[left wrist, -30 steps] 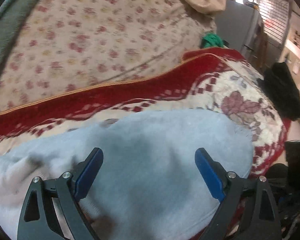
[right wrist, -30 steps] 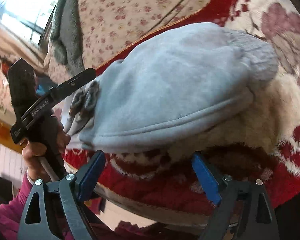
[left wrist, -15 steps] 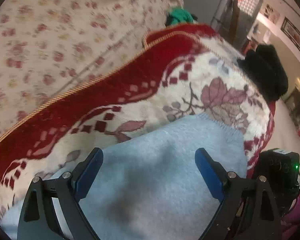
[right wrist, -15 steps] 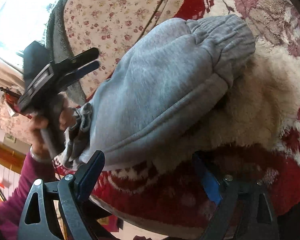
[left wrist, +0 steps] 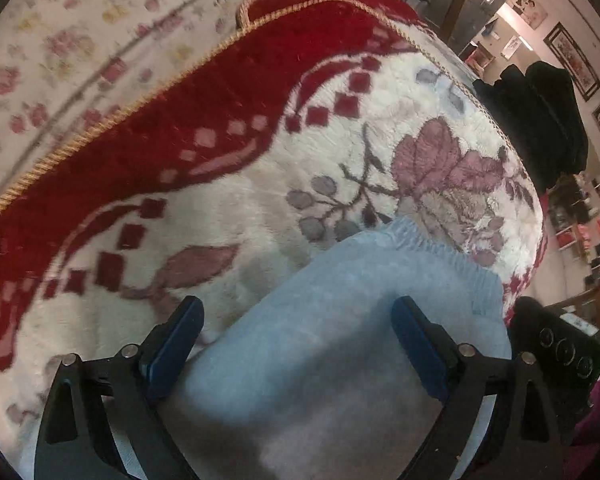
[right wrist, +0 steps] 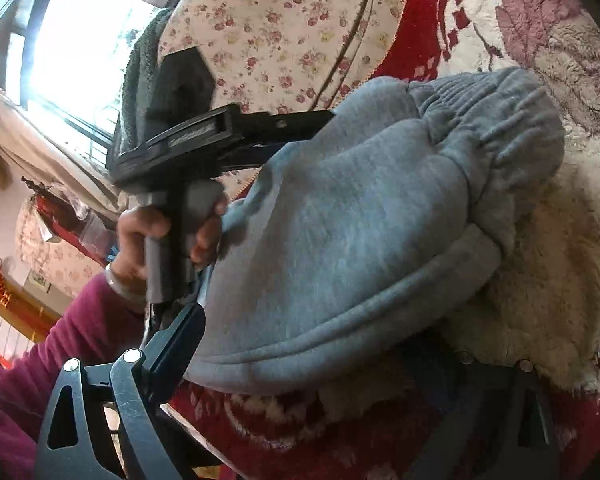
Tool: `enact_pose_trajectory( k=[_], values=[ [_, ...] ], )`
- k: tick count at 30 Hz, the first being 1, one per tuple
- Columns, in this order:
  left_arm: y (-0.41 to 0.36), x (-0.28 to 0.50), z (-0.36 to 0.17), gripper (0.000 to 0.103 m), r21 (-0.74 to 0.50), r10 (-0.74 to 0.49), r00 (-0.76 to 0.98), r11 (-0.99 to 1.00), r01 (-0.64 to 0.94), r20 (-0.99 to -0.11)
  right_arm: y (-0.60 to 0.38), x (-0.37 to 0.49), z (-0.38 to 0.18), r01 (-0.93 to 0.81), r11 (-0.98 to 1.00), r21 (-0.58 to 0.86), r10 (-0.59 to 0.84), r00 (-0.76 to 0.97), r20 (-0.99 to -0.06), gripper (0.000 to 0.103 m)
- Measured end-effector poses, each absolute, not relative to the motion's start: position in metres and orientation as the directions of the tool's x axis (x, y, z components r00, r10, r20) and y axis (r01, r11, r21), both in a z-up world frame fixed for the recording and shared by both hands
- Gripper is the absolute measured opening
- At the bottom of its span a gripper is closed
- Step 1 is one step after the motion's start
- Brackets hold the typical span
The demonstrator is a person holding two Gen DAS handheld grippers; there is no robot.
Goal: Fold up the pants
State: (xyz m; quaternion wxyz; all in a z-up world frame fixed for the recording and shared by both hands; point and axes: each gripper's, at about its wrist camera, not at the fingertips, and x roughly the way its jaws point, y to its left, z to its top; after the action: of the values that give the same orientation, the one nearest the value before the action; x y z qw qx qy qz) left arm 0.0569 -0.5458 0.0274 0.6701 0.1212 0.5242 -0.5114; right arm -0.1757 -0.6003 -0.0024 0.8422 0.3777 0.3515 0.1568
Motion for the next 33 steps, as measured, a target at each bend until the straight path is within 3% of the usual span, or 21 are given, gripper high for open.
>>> enact_pose_trajectory(
  k=[2,3,5,6,9,11,14,26,33],
  values=[
    [-0.552,0.055,0.019,0.095,-0.360,-0.539,-0.071,0.453,0.816,-0.839,-0.601,-0.172,-0.003,0.002,0.659,0.752,0.527,0.712,-0.464,0.091],
    [-0.555,0.052,0.013,0.095,-0.342,-0.524,-0.061,0.458,0.820,-0.850,-0.604,-0.170,-0.006,0.013,0.645,0.764,0.525,0.719,-0.456,0.074],
    [-0.556,0.046,0.008,0.090,-0.325,-0.524,-0.044,0.457,0.828,-0.850,-0.620,-0.167,-0.019,0.049,0.566,0.823,0.546,0.725,-0.420,0.051],
    [-0.555,0.044,0.009,0.087,-0.321,-0.532,-0.036,0.455,0.831,-0.846,-0.623,-0.168,-0.023,0.056,0.533,0.844,0.557,0.728,-0.399,0.048],
    [-0.546,0.047,0.016,0.060,-0.349,-0.565,-0.031,0.464,0.814,-0.825,-0.616,-0.169,-0.010,0.031,0.586,0.810,0.537,0.733,-0.417,0.041],
    [-0.541,0.047,0.022,0.040,-0.357,-0.575,-0.028,0.468,0.808,-0.818,-0.614,-0.168,0.001,0.007,0.599,0.801,0.536,0.739,-0.408,0.037],
    [-0.533,0.043,0.035,0.027,-0.337,-0.589,0.005,0.469,0.816,-0.808,-0.609,-0.162,0.019,-0.038,0.645,0.763,0.528,0.744,-0.409,0.034],
    [-0.458,0.039,0.130,0.025,-0.354,-0.724,0.160,0.502,0.789,-0.671,-0.561,-0.145,0.106,-0.246,0.751,0.612,0.548,0.749,-0.372,0.030],
    [-0.357,0.041,0.188,0.022,-0.355,-0.753,0.312,0.577,0.736,-0.579,-0.492,-0.127,0.162,-0.398,0.788,0.469,0.586,0.719,-0.374,0.029]
  ],
)
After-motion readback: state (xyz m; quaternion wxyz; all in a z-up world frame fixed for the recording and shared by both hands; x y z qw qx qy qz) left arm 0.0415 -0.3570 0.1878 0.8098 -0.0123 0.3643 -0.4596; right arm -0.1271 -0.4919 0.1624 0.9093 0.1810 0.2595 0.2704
